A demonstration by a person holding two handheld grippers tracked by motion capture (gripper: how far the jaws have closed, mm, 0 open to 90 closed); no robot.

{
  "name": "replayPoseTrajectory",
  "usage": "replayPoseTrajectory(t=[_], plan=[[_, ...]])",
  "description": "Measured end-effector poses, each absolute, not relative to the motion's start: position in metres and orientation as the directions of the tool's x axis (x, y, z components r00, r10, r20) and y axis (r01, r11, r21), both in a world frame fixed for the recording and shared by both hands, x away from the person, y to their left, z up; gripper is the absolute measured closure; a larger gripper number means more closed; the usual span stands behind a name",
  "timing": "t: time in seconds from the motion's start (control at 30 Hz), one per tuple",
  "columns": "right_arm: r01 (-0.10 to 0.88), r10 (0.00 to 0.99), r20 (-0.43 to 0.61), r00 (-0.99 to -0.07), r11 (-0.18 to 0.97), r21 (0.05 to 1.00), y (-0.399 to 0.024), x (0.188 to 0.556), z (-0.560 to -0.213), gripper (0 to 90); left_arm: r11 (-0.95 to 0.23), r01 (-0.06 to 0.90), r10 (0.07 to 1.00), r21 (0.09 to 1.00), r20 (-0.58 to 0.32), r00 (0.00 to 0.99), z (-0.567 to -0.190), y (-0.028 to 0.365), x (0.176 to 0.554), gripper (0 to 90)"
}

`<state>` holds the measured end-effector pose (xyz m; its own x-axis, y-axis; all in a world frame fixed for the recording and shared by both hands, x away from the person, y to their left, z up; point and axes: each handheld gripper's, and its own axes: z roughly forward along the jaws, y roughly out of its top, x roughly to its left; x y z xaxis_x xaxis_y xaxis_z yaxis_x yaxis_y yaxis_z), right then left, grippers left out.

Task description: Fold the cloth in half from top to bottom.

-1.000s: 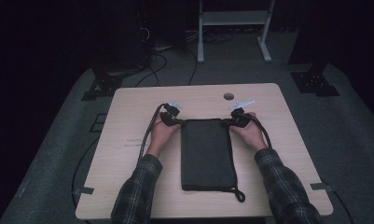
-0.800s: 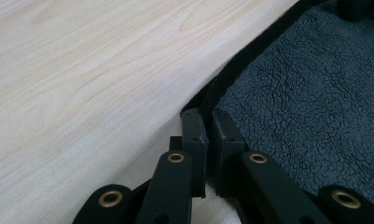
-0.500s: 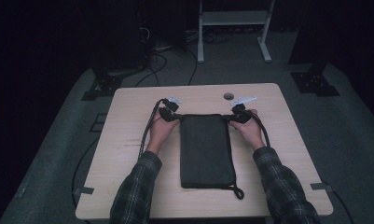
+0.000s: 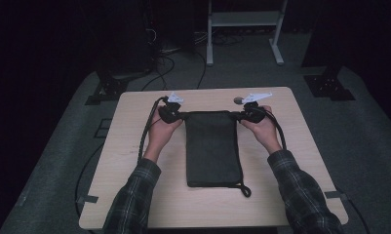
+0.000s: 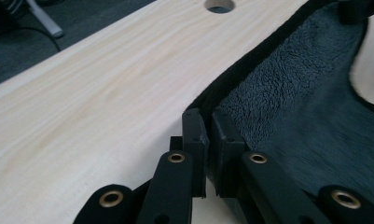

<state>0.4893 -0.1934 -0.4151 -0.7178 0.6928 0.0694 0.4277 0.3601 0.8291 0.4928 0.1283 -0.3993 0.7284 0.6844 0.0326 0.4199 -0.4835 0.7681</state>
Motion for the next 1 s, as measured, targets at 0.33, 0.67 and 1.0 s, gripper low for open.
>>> replayPoseTrajectory(t=[0.33,0.67,1.0], plan=[[0.435,0.664,0.119,-0.738,0.334,0.836,-0.200,0.466,-0.427,83.4,-0.454,0.454,0.653,0.767,-0.060,0.755,-0.409,0.136,0.459,85.3],[0.432,0.618,0.131,-0.775,0.366,0.824,-0.204,0.434,-0.440,83.3,-0.462,0.442,0.610,0.769,-0.086,0.788,-0.420,0.140,0.423,85.4],[0.395,0.576,0.121,-0.809,0.380,0.836,-0.208,0.395,-0.435,83.2,-0.451,0.444,0.570,0.774,-0.133,0.811,-0.423,0.147,0.391,85.4]])
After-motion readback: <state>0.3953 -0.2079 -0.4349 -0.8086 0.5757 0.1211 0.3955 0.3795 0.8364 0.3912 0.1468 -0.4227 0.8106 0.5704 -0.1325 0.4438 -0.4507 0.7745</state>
